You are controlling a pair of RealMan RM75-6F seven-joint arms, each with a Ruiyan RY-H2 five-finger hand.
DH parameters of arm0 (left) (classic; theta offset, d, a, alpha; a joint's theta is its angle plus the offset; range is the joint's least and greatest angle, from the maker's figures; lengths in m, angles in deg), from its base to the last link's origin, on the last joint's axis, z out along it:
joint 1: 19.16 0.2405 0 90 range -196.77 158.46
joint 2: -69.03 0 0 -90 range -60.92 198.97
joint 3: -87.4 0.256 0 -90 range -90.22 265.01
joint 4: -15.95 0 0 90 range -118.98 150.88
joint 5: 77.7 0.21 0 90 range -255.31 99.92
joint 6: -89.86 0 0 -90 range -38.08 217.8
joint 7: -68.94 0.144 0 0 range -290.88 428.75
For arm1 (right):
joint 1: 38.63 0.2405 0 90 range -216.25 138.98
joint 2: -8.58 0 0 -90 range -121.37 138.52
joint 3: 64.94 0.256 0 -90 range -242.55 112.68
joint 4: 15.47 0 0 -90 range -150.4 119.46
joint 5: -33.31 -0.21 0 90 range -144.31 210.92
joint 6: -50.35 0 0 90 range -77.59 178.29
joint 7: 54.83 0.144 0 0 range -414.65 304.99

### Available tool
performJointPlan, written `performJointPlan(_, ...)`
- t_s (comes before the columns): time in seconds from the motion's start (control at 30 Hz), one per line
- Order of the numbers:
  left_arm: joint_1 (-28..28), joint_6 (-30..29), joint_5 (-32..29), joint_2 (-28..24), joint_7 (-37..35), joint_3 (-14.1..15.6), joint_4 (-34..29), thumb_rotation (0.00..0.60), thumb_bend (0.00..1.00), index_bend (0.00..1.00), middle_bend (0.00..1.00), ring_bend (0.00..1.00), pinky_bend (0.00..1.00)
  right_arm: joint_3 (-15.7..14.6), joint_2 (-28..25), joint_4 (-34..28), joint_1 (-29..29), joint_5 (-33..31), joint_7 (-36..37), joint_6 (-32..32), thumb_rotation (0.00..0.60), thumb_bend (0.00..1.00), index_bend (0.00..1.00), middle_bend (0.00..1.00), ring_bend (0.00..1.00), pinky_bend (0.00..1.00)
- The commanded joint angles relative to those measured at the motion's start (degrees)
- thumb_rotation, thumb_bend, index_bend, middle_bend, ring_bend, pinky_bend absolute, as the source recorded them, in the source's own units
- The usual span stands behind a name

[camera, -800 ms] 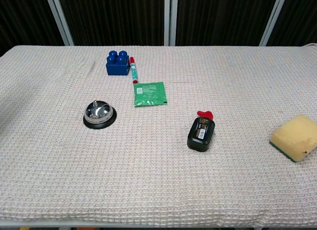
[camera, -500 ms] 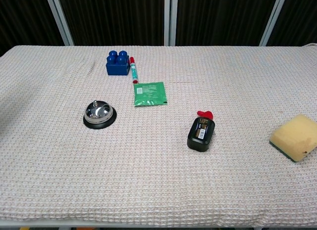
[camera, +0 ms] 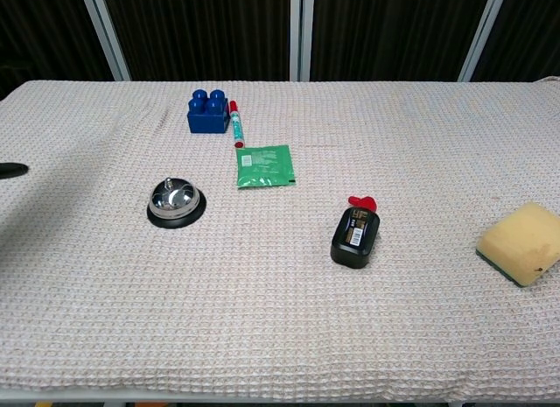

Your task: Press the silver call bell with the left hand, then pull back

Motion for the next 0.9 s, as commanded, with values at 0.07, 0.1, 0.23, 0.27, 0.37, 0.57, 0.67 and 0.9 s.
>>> performJointPlan(0.07,-3.78,4.14,0.41,5.02,-1.02,-0.46,2.45,0.252,0.0,0.0,0.0,0.0,0.0,0.19,-0.08,0.0,-0.03,-0.19,0.13,0.08,0.6,0.29,0.0,0.0,0.0,0.0)
performJointPlan(0.1,-4.61,5.59,-0.16,6.51,-1.05,-0.51,3.36,0.205,0.0,0.0,0.0,0.0,0.0,0.17,-0.07,0.06,-0.02,-0.33,0.12,-0.09,0.6,0.29,0.0,0.0,0.0,0.0)
performJointPlan(0.23,-6.88,9.61,-1.29,10.81,-2.49,-0.18,6.63,0.083,0.0,0.0,0.0,0.0,0.0,0.19,-0.02,0.26,-0.02,-0.59,0.44,-0.38,0.6,0.29,0.0,0.0,0.0,0.0)
performJointPlan(0.27,-7.29,10.25,-1.32,11.72,-2.87,0.01,7.67,0.077,0.0,0.0,0.0,0.0,0.0,0.18,0.0,0.34,-0.01,-0.57,0.52,-0.4,0.6,0.29,0.0,0.0,0.0,0.0)
performJointPlan(0.37,-8.28,11.43,-1.37,14.63,-3.5,0.45,11.18,0.073,0.0,0.0,0.0,0.0,0.0,0.13,0.02,0.59,0.0,-0.52,0.81,-0.51,0.6,0.29,0.0,0.0,0.0,0.0)
performJointPlan(0.57,-9.64,10.36,-0.13,19.13,-6.12,0.6,17.26,0.063,0.0,0.0,0.0,0.0,0.0,0.26,0.09,1.28,0.12,-0.84,1.7,-1.0,0.6,0.29,0.0,0.0,0.0,0.0)
performJointPlan(0.67,-10.17,9.92,0.25,20.91,-7.67,0.68,19.36,0.061,0.0,0.0,0.0,0.0,0.0,0.26,0.21,1.63,0.15,-0.93,2.13,-1.21,0.6,0.29,0.0,0.0,0.0,0.0)
performJointPlan(0.9,-10.97,11.2,0.07,24.14,-9.56,1.64,23.25,0.058,0.0,0.0,0.0,0.0,0.0,0.17,0.42,2.04,0.24,-0.76,2.48,-1.4,0.6,0.29,0.0,0.0,0.0,0.0)
